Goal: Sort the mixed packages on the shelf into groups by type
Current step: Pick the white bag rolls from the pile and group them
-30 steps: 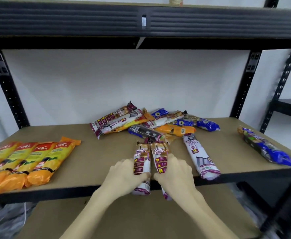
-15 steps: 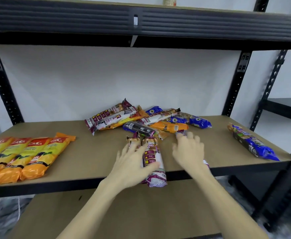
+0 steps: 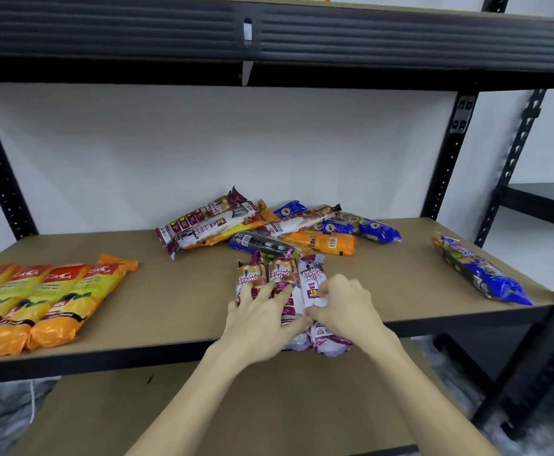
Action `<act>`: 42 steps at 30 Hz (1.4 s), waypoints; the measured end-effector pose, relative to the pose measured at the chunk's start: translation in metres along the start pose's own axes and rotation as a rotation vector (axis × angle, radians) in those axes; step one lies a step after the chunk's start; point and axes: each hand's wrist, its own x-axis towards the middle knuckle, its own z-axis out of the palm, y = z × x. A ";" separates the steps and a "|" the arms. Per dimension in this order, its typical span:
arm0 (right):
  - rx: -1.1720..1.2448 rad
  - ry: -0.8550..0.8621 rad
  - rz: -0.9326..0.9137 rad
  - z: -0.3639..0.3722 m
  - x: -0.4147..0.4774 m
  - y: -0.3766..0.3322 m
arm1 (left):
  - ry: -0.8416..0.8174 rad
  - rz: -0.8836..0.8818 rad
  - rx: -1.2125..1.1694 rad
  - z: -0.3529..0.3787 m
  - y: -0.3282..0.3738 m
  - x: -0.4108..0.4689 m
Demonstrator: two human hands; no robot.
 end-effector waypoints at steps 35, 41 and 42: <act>-0.521 -0.063 -0.293 -0.008 0.280 0.012 | 0.383 -0.079 0.057 -0.043 -0.188 0.161; -0.199 0.115 0.086 0.012 0.259 0.002 | 0.463 -0.123 0.017 -0.038 -0.180 0.157; -0.174 0.144 0.168 0.015 0.252 0.001 | 0.451 -0.137 0.019 -0.036 -0.179 0.155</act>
